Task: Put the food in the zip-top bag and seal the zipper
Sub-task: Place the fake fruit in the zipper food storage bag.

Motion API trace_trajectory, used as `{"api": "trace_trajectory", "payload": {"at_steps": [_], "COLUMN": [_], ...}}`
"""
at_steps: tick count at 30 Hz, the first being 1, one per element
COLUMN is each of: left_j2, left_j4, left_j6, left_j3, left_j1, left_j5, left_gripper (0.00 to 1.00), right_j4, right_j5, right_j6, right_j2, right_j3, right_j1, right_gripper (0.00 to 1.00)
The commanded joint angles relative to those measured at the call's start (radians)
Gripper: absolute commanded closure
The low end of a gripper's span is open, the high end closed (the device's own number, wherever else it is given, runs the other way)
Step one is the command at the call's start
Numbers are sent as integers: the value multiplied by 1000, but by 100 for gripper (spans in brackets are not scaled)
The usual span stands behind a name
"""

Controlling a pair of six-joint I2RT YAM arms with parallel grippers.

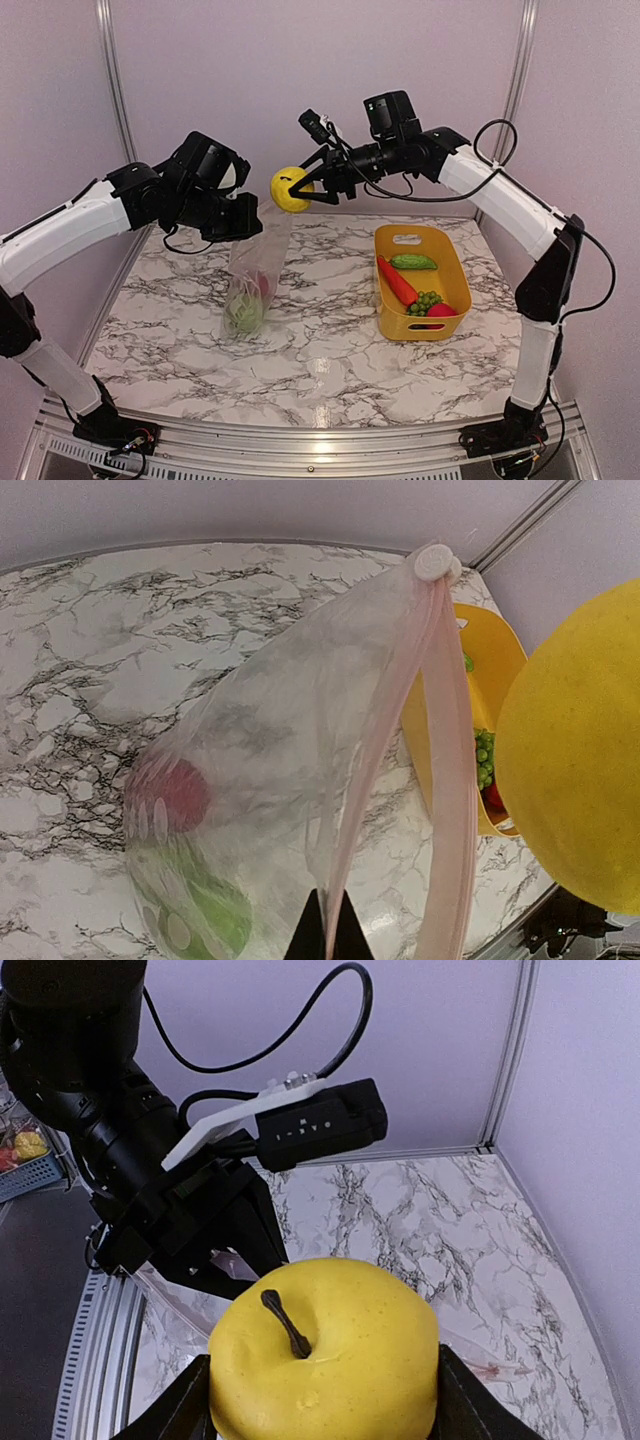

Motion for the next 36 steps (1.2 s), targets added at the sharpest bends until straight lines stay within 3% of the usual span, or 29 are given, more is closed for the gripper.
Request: {"api": "trace_trajectory", "payload": {"at_steps": [1,19,36], "left_j2": [-45,-72,-105], "left_j4": [53,69,98], "left_j6": [-18,-35,-47], "left_j3": [-30,-40,-86], "left_j1": [3,4,11], "left_j5": [-12,-14,-28], "left_gripper": [100,100,100], "right_j4": [18,22,-78], "right_j5": [-17,1,176], "right_j6": [10,12,-188], "right_j2": [35,114,61], "right_j3": [56,103,9], "right_j1": [31,51,76], "right_gripper": [47,47,47]}}
